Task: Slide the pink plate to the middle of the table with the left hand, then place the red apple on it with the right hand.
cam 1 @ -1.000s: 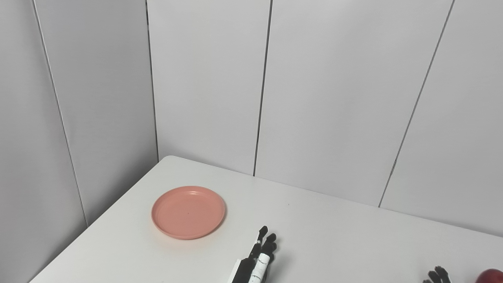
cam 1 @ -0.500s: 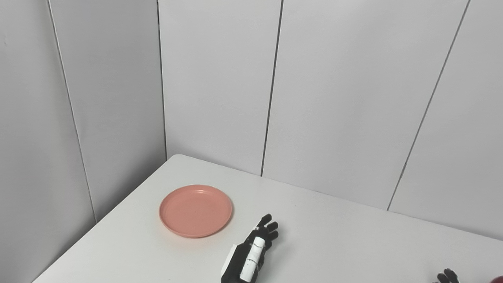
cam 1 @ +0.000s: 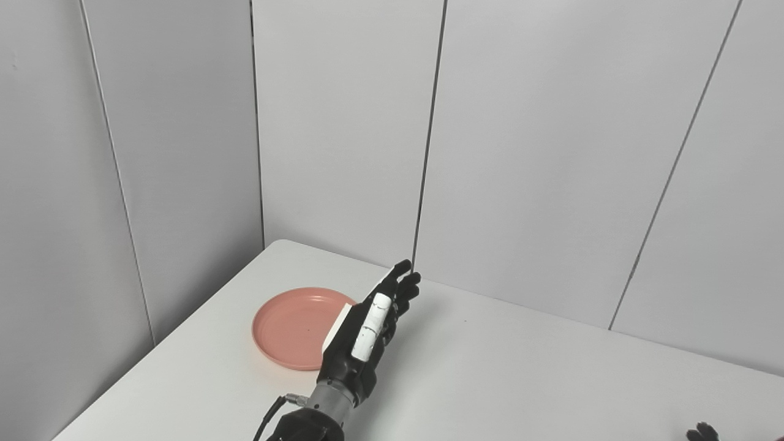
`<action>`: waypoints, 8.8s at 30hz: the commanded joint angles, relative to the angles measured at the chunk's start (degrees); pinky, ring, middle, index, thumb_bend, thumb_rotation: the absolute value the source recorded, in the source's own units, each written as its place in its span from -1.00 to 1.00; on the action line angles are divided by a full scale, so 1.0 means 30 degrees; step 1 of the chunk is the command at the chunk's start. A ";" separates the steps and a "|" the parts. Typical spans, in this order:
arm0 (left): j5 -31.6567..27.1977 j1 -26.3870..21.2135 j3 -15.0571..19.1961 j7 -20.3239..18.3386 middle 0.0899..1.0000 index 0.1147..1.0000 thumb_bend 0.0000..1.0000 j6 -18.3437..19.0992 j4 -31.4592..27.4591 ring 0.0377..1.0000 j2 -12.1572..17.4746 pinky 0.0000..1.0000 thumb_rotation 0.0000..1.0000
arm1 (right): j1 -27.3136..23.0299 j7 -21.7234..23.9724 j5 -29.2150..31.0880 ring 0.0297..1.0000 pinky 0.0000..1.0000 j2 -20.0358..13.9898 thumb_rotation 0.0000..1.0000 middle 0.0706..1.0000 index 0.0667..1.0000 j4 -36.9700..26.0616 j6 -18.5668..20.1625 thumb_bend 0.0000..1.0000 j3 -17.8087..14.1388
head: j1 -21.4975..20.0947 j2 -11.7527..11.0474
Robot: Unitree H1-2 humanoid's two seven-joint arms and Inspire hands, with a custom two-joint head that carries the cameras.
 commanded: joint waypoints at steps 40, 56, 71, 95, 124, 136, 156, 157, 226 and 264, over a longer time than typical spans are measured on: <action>-0.2686 -0.4754 0.5002 -0.3534 0.77 0.79 0.95 -0.5294 1.1954 0.79 0.7746 0.89 0.94 | 0.1529 -0.0190 -0.0378 0.96 1.00 0.0445 1.00 0.98 1.00 0.0062 0.0211 0.74 0.0452 | -0.0485 0.0494; -0.2859 -0.6563 0.5546 -0.3806 0.66 0.74 0.95 -0.8009 1.7704 0.69 0.8613 0.74 0.87 | 0.1735 -0.0278 -0.0419 0.93 0.97 0.0420 1.00 0.96 0.98 -0.0342 0.0434 0.74 0.0527 | -0.0575 0.0636; -0.2973 -0.7712 0.6242 -0.3689 0.55 0.68 0.90 -1.0398 2.2794 0.56 0.9249 0.52 0.80 | 0.1754 -0.0316 -0.0474 0.92 0.96 0.0404 1.00 0.95 0.98 -0.0369 0.0428 0.74 0.0549 | -0.0610 0.0675; -0.3008 -0.7441 0.4891 -0.4533 0.58 0.68 0.85 -1.1284 2.4705 0.60 0.8342 0.57 0.76 | 0.1871 -0.0503 -0.0522 0.88 0.92 0.0499 1.00 0.93 0.95 -0.0827 0.0720 0.74 0.0693 | -0.0886 0.0999; -0.1986 -0.5628 0.3325 -0.3981 0.61 0.66 0.78 -0.8413 1.9357 0.61 0.6997 0.58 0.79 | 0.1917 -0.0859 -0.0701 0.87 0.87 0.0531 1.00 0.93 0.93 -0.1123 0.0819 0.75 0.1201 | -0.1210 0.1274; -0.1845 -0.6211 0.3124 -0.3857 0.55 0.65 0.84 -0.8402 1.9875 0.56 0.6383 0.55 0.76 | 0.1987 -0.0977 -0.0750 0.85 0.84 0.0671 1.00 0.91 0.92 -0.1452 0.0930 0.71 0.1382 | -0.1415 0.1364; -0.1834 -0.6293 0.2891 -0.3974 0.59 0.62 0.94 -0.8267 1.9451 0.58 0.5534 0.61 0.76 | 0.2171 -0.1109 -0.0859 0.86 0.86 0.0577 1.00 0.93 0.95 -0.1927 0.1181 0.69 0.1596 | -0.1591 0.1689; -0.1829 -0.6298 0.2883 -0.4006 0.59 0.62 0.95 -0.8264 1.9437 0.58 0.5489 0.61 0.76 | 0.2179 -0.1113 -0.0872 0.86 0.86 0.0583 1.00 0.93 0.95 -0.1937 0.1145 0.69 0.1605 | -0.1591 0.1689; -0.1538 -0.5565 0.0461 -0.4991 0.51 0.57 0.88 -0.6639 1.8179 0.49 0.2467 0.45 0.76 | 0.2466 -0.2510 -0.2348 0.82 0.76 0.2065 1.00 0.84 0.86 -0.4545 0.2114 0.77 0.3262 | -0.5366 0.4289; -0.1482 -0.5227 0.0191 -0.4135 0.50 0.59 0.79 -0.5008 1.6741 0.50 0.0283 0.43 0.79 | 0.2025 -0.3489 -0.4343 0.79 0.74 0.3181 1.00 0.83 0.88 -0.4564 0.2131 0.75 0.4791 | -0.8373 0.4798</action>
